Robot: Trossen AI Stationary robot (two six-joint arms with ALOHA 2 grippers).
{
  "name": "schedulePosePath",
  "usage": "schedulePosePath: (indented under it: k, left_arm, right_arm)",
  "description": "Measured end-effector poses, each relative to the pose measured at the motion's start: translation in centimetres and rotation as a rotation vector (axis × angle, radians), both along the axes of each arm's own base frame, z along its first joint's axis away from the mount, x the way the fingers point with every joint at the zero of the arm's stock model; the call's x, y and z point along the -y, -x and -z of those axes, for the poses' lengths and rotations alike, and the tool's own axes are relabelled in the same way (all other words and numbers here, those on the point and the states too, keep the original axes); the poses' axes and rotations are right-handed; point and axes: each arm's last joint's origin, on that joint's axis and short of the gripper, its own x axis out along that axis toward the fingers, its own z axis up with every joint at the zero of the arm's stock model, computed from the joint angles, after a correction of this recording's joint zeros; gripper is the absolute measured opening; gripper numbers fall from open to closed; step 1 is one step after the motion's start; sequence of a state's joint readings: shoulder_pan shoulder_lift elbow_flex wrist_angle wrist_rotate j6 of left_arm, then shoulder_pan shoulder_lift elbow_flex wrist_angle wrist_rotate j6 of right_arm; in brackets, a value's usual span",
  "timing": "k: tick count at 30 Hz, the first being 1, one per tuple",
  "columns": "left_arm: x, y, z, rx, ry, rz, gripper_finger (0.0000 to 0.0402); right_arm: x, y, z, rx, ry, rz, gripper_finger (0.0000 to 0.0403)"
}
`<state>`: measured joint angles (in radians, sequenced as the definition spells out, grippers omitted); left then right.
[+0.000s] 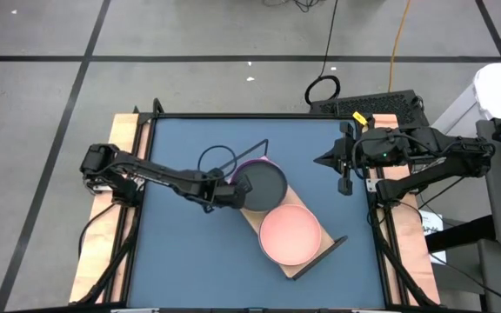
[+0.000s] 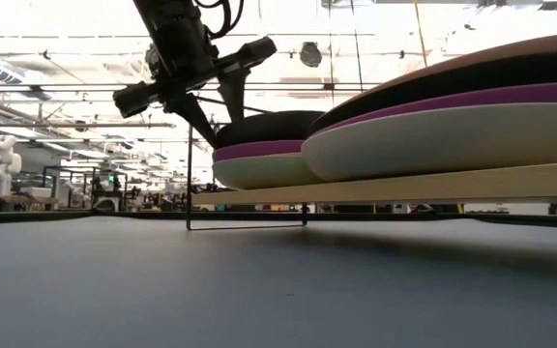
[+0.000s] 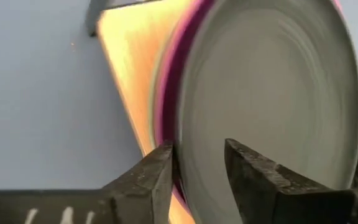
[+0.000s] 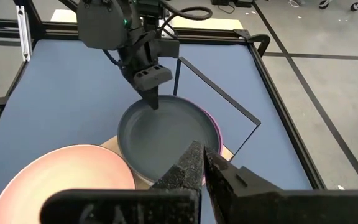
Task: Place and stack plates onto a shelf
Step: Stack the black plate on top of the purple plate on the shelf
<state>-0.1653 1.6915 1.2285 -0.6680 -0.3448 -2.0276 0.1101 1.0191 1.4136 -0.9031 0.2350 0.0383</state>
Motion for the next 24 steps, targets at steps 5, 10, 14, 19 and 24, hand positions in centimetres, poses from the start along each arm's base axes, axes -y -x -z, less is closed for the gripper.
schedulePosePath:
  k: [5,10,14,19,24]
  left_arm:
    - [0.7,-0.4,-1.0,0.075,-0.070,0.110,0.0154]
    - [1.1,0.1,-1.6,0.079,-0.068,0.111,0.0154]
    - [1.2,0.6,-1.5,0.043,-0.074,0.091,0.0154]
    - [1.6,0.5,-1.6,0.059,-0.080,0.118,0.0154]
    - [2.4,0.5,-1.7,0.083,-0.078,0.144,0.0154]
  right_arm:
    - [0.0,0.1,0.1,-0.014,-0.003,-0.003,0.0000]
    - [-0.1,-0.5,2.3,-0.083,-0.070,-0.009,0.0000]
    - [-0.4,-1.3,4.9,-0.129,-0.165,-0.014,0.0000]
    - [-0.7,-2.3,8.4,-0.148,-0.248,-0.031,0.0000]
    - [-0.2,-2.8,12.8,-0.176,-0.285,0.071,0.0000]
